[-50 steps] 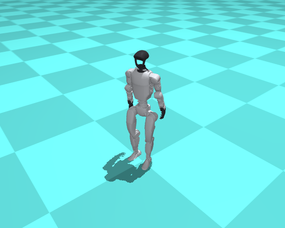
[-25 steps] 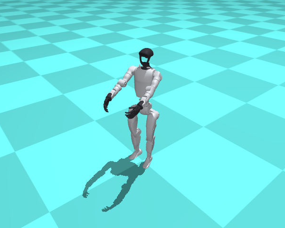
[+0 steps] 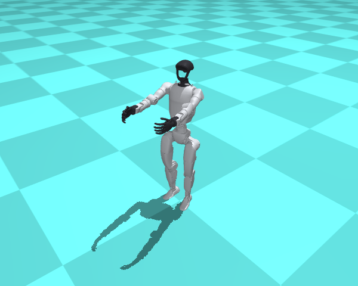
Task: In place motions
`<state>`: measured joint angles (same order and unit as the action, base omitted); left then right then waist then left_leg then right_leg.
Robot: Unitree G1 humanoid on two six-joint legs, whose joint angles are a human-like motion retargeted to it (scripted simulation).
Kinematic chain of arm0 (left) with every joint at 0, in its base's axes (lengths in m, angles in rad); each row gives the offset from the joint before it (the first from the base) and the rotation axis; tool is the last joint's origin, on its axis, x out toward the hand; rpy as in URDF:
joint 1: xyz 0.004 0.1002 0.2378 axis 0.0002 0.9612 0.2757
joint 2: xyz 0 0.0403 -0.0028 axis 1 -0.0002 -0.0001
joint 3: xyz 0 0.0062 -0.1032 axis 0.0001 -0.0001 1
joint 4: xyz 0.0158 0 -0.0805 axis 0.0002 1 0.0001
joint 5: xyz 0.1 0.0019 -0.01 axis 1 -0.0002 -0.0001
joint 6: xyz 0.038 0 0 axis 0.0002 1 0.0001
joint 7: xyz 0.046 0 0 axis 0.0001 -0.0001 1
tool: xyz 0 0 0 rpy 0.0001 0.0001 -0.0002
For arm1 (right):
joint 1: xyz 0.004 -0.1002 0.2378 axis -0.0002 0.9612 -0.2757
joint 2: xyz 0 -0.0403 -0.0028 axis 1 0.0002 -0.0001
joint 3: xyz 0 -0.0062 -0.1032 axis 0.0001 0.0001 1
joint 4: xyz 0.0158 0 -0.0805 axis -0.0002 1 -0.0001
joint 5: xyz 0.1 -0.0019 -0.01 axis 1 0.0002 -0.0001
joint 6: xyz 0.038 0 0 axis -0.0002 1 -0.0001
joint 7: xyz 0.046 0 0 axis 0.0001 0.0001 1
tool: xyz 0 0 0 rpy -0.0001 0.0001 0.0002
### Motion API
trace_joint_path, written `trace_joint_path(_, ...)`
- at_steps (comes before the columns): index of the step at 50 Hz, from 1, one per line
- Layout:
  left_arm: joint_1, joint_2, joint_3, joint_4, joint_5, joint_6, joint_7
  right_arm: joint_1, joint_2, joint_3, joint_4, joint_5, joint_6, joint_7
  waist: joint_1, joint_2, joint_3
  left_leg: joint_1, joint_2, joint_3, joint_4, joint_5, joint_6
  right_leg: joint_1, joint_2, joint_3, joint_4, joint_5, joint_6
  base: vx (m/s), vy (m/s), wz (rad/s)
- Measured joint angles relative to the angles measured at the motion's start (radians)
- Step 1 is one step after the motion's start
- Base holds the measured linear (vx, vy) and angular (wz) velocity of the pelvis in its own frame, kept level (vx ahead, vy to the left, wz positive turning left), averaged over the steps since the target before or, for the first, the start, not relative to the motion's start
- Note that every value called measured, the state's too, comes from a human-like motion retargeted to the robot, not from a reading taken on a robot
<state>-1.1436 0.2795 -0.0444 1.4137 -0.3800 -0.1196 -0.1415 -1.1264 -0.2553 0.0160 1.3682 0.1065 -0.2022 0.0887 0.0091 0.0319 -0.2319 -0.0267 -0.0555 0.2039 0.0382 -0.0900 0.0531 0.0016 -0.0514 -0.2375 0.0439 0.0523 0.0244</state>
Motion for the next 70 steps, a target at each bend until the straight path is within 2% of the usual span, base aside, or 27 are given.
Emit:
trace_joint_path(4, 0.122, 0.004, -0.002, -0.051, 0.101, -0.052, -0.003, 0.152, 0.021, 0.02, -0.123, -0.148, -0.111, -0.092, -0.013, 0.002, 0.0, -0.002, -0.001, -0.005, 0.0, 0.004, -0.002, 0.001, -0.001, -0.005, -0.001, 0.003, 0.001, 0.0, 0.0, 0.0)
trace_joint_path(8, 0.276, 0.017, -0.01, -0.084, 0.278, -0.022, -0.09, 0.33, 0.024, 0.019, -0.212, -0.438, -0.24, -0.228, -0.028, 0.004, 0.018, 0.002, -0.001, -0.012, -0.001, 0.008, -0.004, 0.008, -0.001, -0.013, -0.002, 0.005, 0.002, 0.0, 0.0, 0.0)
trace_joint_path(11, 0.411, 0.026, -0.017, -0.073, 0.399, 0.002, -0.126, 0.465, 0.043, 0.007, -0.199, -0.571, -0.265, -0.308, -0.038, 0.005, 0.035, 0.003, 0.0, -0.015, -0.001, 0.01, -0.006, 0.01, -0.001, -0.017, -0.002, 0.007, 0.002, 0.0, 0.0, 0.0)
trace_joint_path(14, 0.557, 0.036, -0.051, -0.025, 0.469, 0.002, -0.093, 0.6, 0.068, -0.017, -0.118, -0.611, -0.25, -0.294, -0.041, 0.003, 0.054, 0.006, -0.001, -0.016, -0.003, 0.011, -0.007, 0.012, -0.002, -0.016, -0.003, 0.009, 0.003, 0.0, 0.0, 0.0)
trace_joint_path(17, 0.692, 0.022, -0.073, 0.066, 0.524, 0.042, -0.048, 0.724, 0.084, -0.049, 0.01, -0.631, -0.17, -0.204, -0.039, 0.002, 0.081, 0.013, 0.0, -0.014, -0.004, 0.012, -0.007, 0.016, -0.001, -0.013, -0.004, 0.011, 0.004, 0.0, 0.0, 0.0)
trace_joint_path(19, 0.778, -0.003, -0.054, 0.129, 0.573, 0.096, -0.022, 0.785, 0.071, -0.058, 0.122, -0.689, -0.085, -0.127, -0.037, 0.001, 0.109, 0.022, 0.001, -0.014, -0.006, 0.013, -0.007, 0.023, 0.0, -0.012, -0.005, 0.012, 0.005, 0.0, 0.0, 0.0)
trace_joint_path(20, 0.82, -0.016, -0.037, 0.159, 0.597, 0.122, -0.009, 0.81, 0.059, -0.056, 0.183, -0.73, -0.03, -0.088, -0.036, 0.001, 0.125, 0.027, 0.001, -0.013, -0.008, 0.014, -0.007, 0.027, 0.001, -0.01, -0.005, 0.013, 0.005, 0.0, 0.0, 0.0)
trace_joint_path(23, 0.923, -0.049, 0.0, 0.243, 0.613, 0.152, 0.015, 0.883, 0.018, -0.043, 0.321, -0.926, 0.209, 0.013, -0.038, 0.002, 0.174, 0.038, 0.0, -0.012, -0.013, 0.018, -0.007, 0.037, 0.0, -0.009, -0.006, 0.014, 0.006, 0.0, 0.0, 0.0)
trace_joint_path(25, 0.993, -0.056, -0.007, 0.27, 0.619, 0.153, 0.003, 0.974, 0.006, -0.047, 0.332, -1.038, 0.314, 0.008, -0.038, 0.003, 0.205, 0.04, 0.0, -0.014, -0.015, 0.021, -0.009, 0.041, -0.001, -0.012, -0.007, 0.013, 0.007, 0.0, 0.0, 0.0)
trace_joint_path(27, 1.052, -0.06, -0.015, 0.278, 0.653, 0.157, -0.016, 1.069, 0.002, -0.064, 0.332, -1.064, 0.335, -0.071, -0.035, 0.0, 0.232, 0.037, -0.003, -0.02, -0.014, 0.026, -0.01, 0.045, -0.005, -0.019, -0.01, 0.011, 0.008, 0.02, -0.02, 0.1)
trace_joint_path(30, 1.13, -0.079, 0.005, 0.271, 0.679, 0.163, -0.005, 1.189, 0.003, -0.108, 0.332, -1.001, 0.326, -0.154, -0.031, -0.01, 0.262, 0.031, -0.007, -0.029, -0.013, 0.033, -0.014, 0.051, -0.012, -0.034, -0.014, 0.009, 0.01, 0.04, -0.05, 0.24)
trace_joint_path(33, 1.197, -0.107, 0.022, 0.273, 0.612, 0.156, 0.025, 1.269, 0.01, -0.171, 0.332, -0.872, 0.314, -0.173, -0.031, -0.012, 0.275, 0.025, -0.009, -0.034, -0.015, 0.039, -0.017, 0.051, -0.016, -0.043, -0.017, 0.008, 0.012, 0.01, -0.01, 0.07)
trace_joint_path(37, 1.254, -0.14, 0.053, 0.282, 0.503, 0.16, 0.014, 1.311, 0.016, -0.232, 0.332, -0.654, 0.309, -0.17, -0.034, -0.007, 0.298, 0.027, -0.006, -0.029, -0.014, 0.039, -0.017, 0.05, -0.014, -0.036, -0.016, 0.012, 0.015, -0.01, 0.0, -0.05)
trace_joint_path(40, 1.27, -0.157, 0.073, 0.275, 0.466, 0.155, -0.026, 1.291, 0.023, -0.251, 0.332, -0.541, 0.307, -0.114, -0.035, -0.008, 0.334, 0.044, -0.003, -0.016, -0.015, 0.038, -0.015, 0.058, -0.011, -0.023, -0.014, 0.017, 0.015, -0.07, -0.01, -0.25)
trace_joint_path(45, 1.269, -0.153, 0.069, 0.261, 0.528, 0.12, -0.07, 1.229, 0.054, -0.193, 0.332, -0.638, 0.315, -0.018, -0.018, -0.014, 0.353, 0.061, -0.004, -0.002, -0.021, 0.037, -0.01, 0.057, -0.007, -0.005, -0.012, 0.025, 0.02, -0.02, -0.01, -0.13)
trace_joint_path(49, 1.262, -0.137, 0.03, 0.249, 0.578, 0.108, -0.03, 1.181, 0.078, -0.136, 0.332, -0.807, 0.284, -0.05, -0.057, -0.013, 0.354, 0.055, 0.001, -0.048, -0.019, 0.044, -0.012, 0.057, -0.022, -0.045, -0.015, 0.037, 0.04, -0.02, -0.02, 0.41)
trace_joint_path(54, 1.261, -0.135, 0.034, 0.252, 0.599, 0.094, 0.006, 1.16, 0.092, -0.123, 0.332, -0.799, 0.248, -0.089, -0.017, -0.022, 0.349, 0.054, 0.005, 0.0, -0.022, 0.038, -0.015, 0.046, 0.0, -0.005, -0.012, 0.031, 0.018, -0.02, 0.01, -0.4)
trace_joint_path(60, 1.24, -0.115, -0.038, 0.286, 0.536, 0.135, 0.019, 1.161, 0.087, -0.094, 0.332, -0.594, 0.248, -0.12, -0.029, -0.024, 0.306, 0.044, 0.009, -0.003, -0.022, 0.036, -0.014, 0.04, 0.0, -0.012, -0.011, 0.026, 0.02, 0.0, 0.0, 0.0)
trace_joint_path(62, 1.207, -0.106, -0.079, 0.286, 0.614, 0.123, 0.049, 1.131, 0.091, -0.088, 0.332, -0.541, 0.221, -0.166, -0.032, -0.026, 0.288, 0.04, 0.008, -0.003, -0.021, 0.035, -0.014, 0.036, -0.001, -0.013, -0.011, 0.025, 0.019, 0.0, 0.0, 0.0)
trace_joint_path(67, 1.01, -0.07, -0.156, 0.283, 0.778, 0.106, 0.059, 0.951, 0.1, -0.073, 0.332, -0.474, 0.18, -0.216, -0.023, -0.036, 0.238, 0.039, 0.004, 0.002, -0.02, 0.035, -0.012, 0.034, -0.005, -0.013, -0.011, 0.026, 0.02, 0.0, 0.0, 0.0)
trace_joint_path(70, 0.847, -0.063, -0.108, 0.245, 0.753, 0.137, 0.002, 0.772, 0.112, -0.109, 0.332, -0.466, 0.155, -0.208, -0.022, -0.042, 0.203, 0.041, 0.002, 0.001, -0.02, 0.036, -0.011, 0.037, -0.006, -0.018, -0.012, 0.026, 0.02, 0.0, 0.0, 0.0)
